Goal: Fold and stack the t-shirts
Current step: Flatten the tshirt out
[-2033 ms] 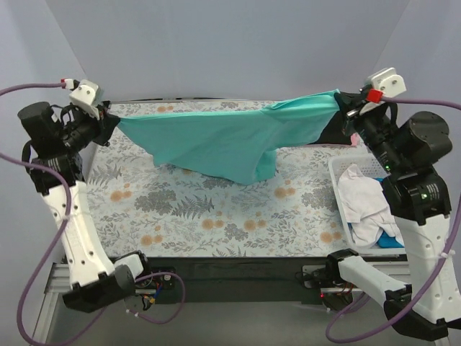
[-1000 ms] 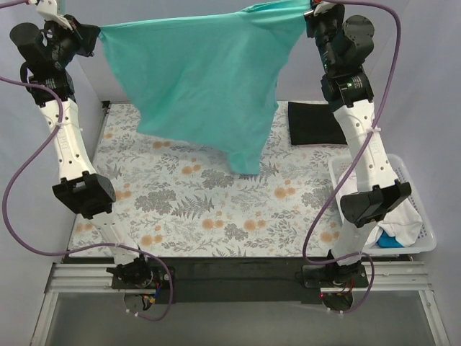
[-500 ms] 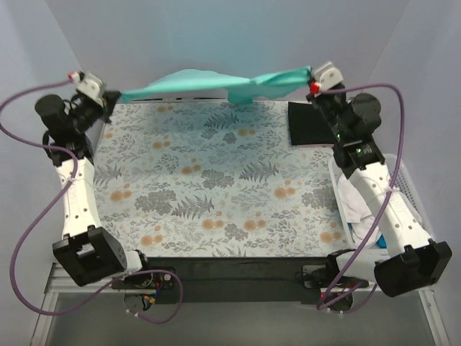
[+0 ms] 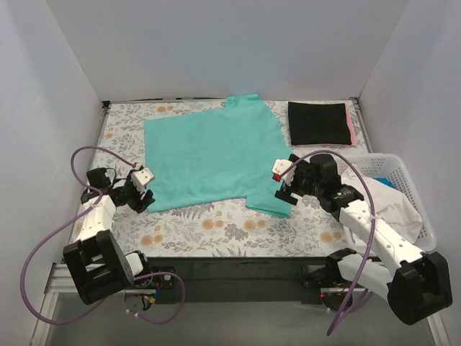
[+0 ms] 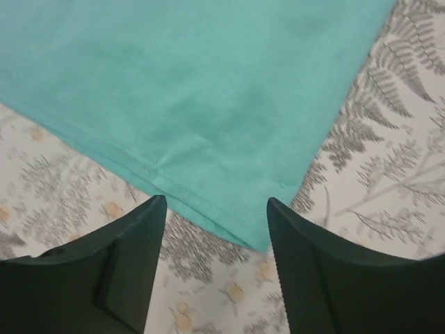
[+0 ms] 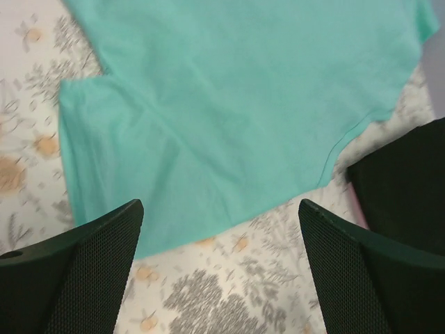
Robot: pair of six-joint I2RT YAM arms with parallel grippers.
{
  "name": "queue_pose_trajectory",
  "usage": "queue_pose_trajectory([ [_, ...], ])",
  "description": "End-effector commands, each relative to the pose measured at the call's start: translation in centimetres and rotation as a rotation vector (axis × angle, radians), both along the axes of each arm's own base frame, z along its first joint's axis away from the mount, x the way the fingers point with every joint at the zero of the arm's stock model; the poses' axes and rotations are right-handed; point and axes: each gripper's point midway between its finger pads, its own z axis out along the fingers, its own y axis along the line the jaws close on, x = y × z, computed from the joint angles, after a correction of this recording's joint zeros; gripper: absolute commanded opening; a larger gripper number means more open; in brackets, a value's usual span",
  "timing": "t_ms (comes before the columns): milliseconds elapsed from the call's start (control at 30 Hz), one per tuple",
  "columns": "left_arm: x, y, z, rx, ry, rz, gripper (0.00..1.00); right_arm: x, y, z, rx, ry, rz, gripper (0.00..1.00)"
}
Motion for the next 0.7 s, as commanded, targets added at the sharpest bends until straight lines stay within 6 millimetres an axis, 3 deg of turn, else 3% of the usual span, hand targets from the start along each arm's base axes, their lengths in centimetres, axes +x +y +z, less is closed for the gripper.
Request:
queue_pose_trajectory([
  [0,-4.1,0.9,0.2,0.072,0.075,-0.059,0.61,-4.0,-1.5,-0.3,-0.083,0.141,0.032,0.98],
  [67,-5.4,1.1,0.6,0.035,0.131,-0.03,0.61,-4.7,-1.8,1.6,-0.055,0.12,0.014,0.98],
  [200,-5.0,0.6,3.0,-0.059,0.182,0.012,0.6,-4.1,-1.1,3.0,-0.009,0.171,-0.019,0.98],
  [233,-4.3,0.7,3.4,-0.083,0.184,0.03,0.59,-3.7,-0.7,1.8,-0.006,0.244,-0.037,0.98],
  [300,-2.4,1.5,3.9,-0.136,0.197,0.128,0.55,-2.7,0.1,1.6,0.002,0.288,-0.046,0.93],
  [467,0.2,2.4,2.7,-0.147,0.314,0.223,0.49,0.1,1.0,-2.1,-0.055,0.446,-0.097,0.71],
  [667,0.7,-0.2,-0.1,-0.086,0.422,0.265,0.46,0.9,0.8,-6.7,-0.139,0.574,-0.138,0.51],
])
